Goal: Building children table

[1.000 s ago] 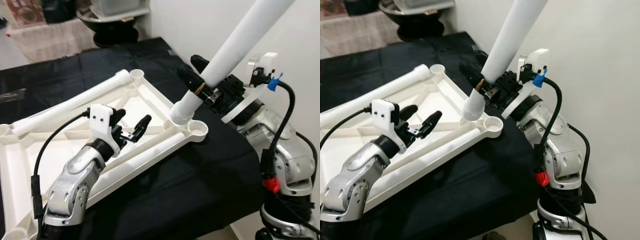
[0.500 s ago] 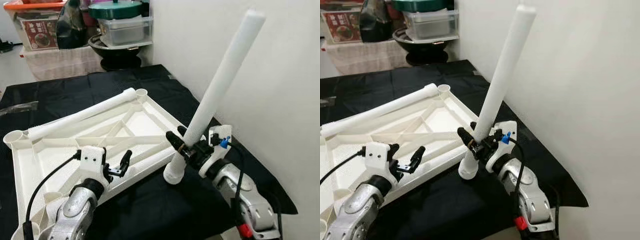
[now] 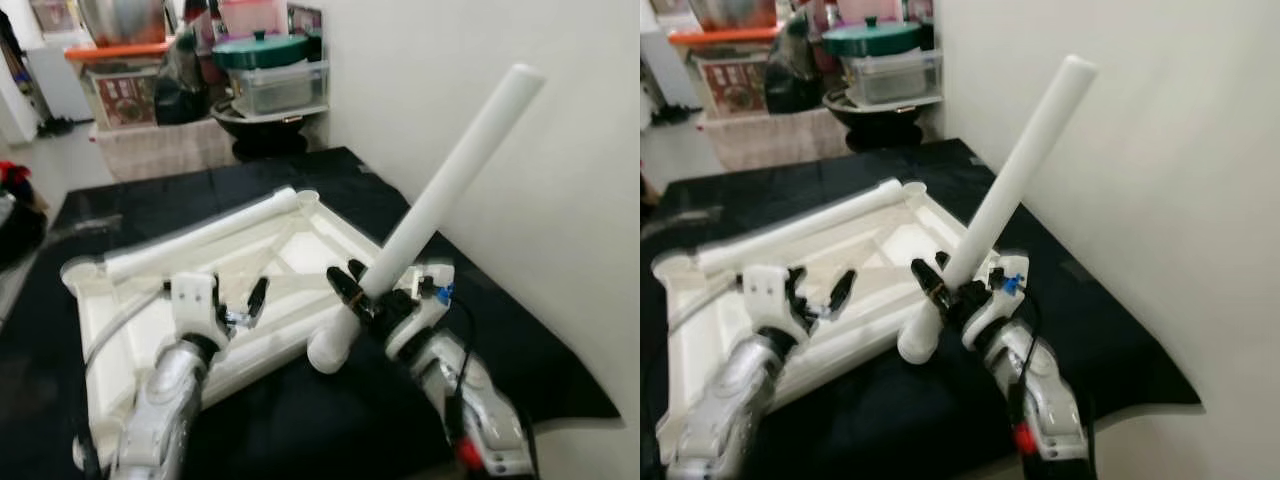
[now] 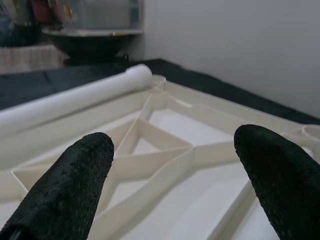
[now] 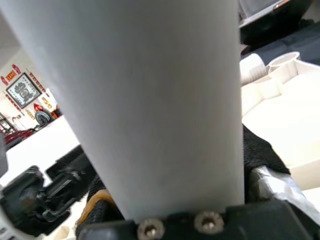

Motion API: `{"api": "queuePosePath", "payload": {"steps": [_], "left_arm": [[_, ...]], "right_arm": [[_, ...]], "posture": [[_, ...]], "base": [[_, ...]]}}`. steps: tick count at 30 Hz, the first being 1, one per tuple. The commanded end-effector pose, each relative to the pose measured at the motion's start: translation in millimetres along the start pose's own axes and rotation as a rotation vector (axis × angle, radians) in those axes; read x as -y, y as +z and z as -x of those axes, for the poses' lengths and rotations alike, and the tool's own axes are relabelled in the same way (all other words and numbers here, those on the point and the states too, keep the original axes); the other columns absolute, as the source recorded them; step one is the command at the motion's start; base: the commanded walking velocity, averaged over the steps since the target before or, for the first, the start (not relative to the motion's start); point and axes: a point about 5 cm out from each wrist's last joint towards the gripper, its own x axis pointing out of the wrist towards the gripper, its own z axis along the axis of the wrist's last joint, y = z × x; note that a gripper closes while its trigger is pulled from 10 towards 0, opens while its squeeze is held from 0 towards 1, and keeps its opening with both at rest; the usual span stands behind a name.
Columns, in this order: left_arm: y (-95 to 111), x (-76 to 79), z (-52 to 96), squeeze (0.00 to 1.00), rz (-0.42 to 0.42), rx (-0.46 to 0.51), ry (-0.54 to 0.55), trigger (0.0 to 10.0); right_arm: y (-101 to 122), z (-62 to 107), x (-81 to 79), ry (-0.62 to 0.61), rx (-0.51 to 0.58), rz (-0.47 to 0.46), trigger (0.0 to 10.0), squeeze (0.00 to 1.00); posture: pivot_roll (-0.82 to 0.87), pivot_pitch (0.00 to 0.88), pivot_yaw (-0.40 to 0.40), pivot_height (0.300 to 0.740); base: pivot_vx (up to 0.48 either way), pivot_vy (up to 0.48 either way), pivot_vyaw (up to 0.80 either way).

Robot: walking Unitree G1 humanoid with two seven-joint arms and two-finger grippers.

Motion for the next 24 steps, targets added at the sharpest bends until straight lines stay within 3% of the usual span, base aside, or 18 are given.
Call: {"api": "queuePosePath", "payload": {"steps": [1,8,12,16,20,24], "left_arm": [[-3.1,-3.0,0.6,0.00,0.013,-0.012,0.012,10.0],[-0.6,-4.0,0.6,0.00,0.017,-0.015,0.005,10.0],[4.2,-7.0,1.4,0.00,0.015,-0.017,0.031,10.0],[7.1,-12.5,1.9,0.00,0.026,-0.016,0.073,10.0],[23.8,-31.9,2.6,0.00,0.053,0.018,0.211,10.0],[33.0,-32.2,-1.0,0.00,0.057,0.041,0.215,10.0]], "right_arm": [[5.0,-1.2,1.6,-0.002,0.030,-0.001,10.0,0.00],[6.4,-0.8,0.4,0.001,0.036,0.004,10.0,0.00],[11.1,-1.5,-1.6,0.017,0.037,0.060,10.0,0.00],[15.2,-2.2,-0.7,0.016,0.043,0.099,10.0,0.00],[44.1,-5.3,8.3,0.002,0.101,0.169,10.0,0.00],[55.0,-6.8,9.2,0.009,0.120,0.210,10.0,0.00]], "posture": [[-0.03,0.000,-0.001,0.740],[-0.03,0.000,-0.007,0.740],[-0.04,0.000,-0.005,0.740],[-0.04,0.000,-0.005,0.740],[-0.04,0.000,-0.008,0.740],[-0.04,0.000,-0.005,0.740]], "base": [[0.000,0.000,0.00],[0.000,0.000,0.00],[0.000,0.000,0.00],[0.000,0.480,0.00],[0.000,0.480,0.00],[0.000,0.480,0.00]]}}
